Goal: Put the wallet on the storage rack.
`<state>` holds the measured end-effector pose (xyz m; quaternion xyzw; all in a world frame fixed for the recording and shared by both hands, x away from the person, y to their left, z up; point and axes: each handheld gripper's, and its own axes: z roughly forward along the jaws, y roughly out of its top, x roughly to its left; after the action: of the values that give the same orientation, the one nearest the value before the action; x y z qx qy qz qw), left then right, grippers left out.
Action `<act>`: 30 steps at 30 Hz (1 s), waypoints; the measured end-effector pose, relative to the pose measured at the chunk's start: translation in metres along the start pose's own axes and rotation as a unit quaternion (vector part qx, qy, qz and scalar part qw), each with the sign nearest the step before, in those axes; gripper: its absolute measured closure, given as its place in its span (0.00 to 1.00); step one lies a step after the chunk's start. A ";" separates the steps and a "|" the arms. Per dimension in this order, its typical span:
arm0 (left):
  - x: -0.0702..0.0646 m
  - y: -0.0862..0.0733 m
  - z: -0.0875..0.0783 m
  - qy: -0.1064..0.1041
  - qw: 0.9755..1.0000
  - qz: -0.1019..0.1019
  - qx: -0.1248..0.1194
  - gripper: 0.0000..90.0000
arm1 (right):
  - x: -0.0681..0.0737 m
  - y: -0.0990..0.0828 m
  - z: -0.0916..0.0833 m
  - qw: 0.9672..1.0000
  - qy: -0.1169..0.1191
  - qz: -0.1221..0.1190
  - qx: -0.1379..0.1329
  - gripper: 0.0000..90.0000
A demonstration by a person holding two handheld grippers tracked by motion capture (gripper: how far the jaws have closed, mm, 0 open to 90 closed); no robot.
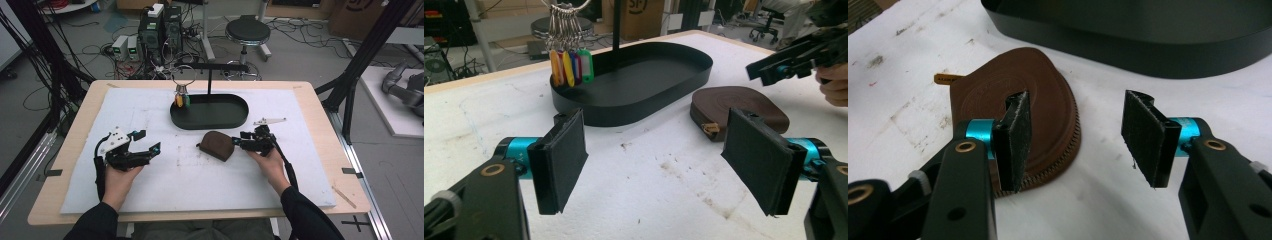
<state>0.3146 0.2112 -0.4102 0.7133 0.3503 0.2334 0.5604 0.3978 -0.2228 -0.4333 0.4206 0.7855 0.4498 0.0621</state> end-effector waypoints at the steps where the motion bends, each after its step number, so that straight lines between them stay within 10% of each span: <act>1: 0.000 0.000 0.000 0.000 1.000 0.001 0.001 0.28 | 0.000 0.001 0.004 1.000 0.005 0.007 0.008 0.51; 5: 0.000 0.000 0.000 -0.001 1.000 0.003 0.002 0.28 | 0.000 0.002 0.014 0.999 0.026 0.018 0.035 0.70; 12: -0.001 0.000 -0.001 0.001 1.000 0.004 0.001 0.28 | 0.007 0.005 0.005 0.999 0.020 -0.038 0.024 0.93; 23: -0.006 0.005 0.001 -0.012 1.000 0.008 -0.006 0.28 | 0.022 0.011 -0.031 0.991 0.017 -0.125 -0.044 0.99; 30: -0.014 0.012 0.015 -0.068 0.998 -0.005 -0.019 0.28 | 0.018 0.006 -0.052 0.983 0.036 -0.164 -0.068 0.99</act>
<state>0.3193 0.1895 -0.4020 0.7151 0.3103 0.1885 0.5973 0.3654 -0.2425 -0.3928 0.2644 0.8131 0.5006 0.1355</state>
